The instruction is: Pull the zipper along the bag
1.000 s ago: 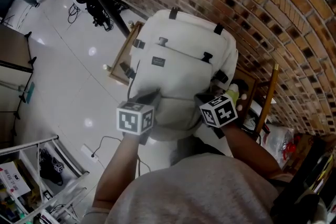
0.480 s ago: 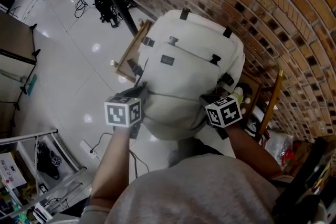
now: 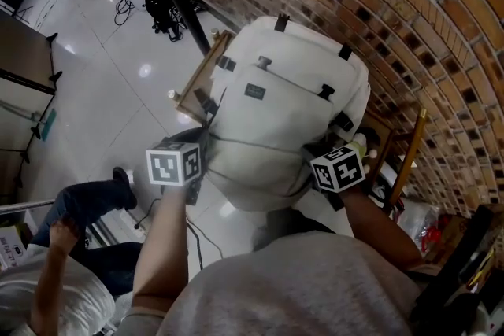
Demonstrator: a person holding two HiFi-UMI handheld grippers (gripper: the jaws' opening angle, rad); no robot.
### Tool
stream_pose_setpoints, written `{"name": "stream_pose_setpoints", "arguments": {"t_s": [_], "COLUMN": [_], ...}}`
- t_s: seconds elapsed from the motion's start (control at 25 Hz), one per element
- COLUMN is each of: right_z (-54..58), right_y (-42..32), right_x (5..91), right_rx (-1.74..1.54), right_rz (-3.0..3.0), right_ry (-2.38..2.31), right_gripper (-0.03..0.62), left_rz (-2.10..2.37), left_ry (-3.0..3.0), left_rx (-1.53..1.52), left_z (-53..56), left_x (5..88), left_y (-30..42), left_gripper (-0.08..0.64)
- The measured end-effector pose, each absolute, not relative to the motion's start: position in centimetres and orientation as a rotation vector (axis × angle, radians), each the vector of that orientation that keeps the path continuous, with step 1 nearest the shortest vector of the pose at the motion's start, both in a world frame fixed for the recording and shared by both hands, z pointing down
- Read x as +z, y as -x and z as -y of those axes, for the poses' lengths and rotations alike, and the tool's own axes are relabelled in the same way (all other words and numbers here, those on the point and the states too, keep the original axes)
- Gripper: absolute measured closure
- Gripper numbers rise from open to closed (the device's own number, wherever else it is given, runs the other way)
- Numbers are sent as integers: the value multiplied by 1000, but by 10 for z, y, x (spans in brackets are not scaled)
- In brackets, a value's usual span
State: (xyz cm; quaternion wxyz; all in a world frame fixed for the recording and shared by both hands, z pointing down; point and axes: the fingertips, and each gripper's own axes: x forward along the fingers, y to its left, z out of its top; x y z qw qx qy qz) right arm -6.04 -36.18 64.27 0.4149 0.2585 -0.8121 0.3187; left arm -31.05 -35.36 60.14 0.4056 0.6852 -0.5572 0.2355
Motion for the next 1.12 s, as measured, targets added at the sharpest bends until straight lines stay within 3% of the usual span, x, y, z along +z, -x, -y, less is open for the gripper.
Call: {"name": "stream_pose_setpoints", "arguments": {"t_s": [0.52,0.68,1.04,1.12], "right_z": [362,362,353,332], "right_y": [61,59,54,62], "right_x": [642,640,581,559], "right_rx": [790,764,664,684], "right_rz": [2036,2019,2087,2137], "right_ry": [-668,-684,-821,-811], "right_gripper": [595,594,594,594], "left_rz": [1405,1378,1347,1305], "left_ry": [-1723,-1742,-1864,-1929], "left_rx": [546,558,417,407], "left_z": [348,344,317,301], "left_x": [606,607,541,520], "left_y": [307,298,270,251], "left_gripper": [520,396,400,433]}}
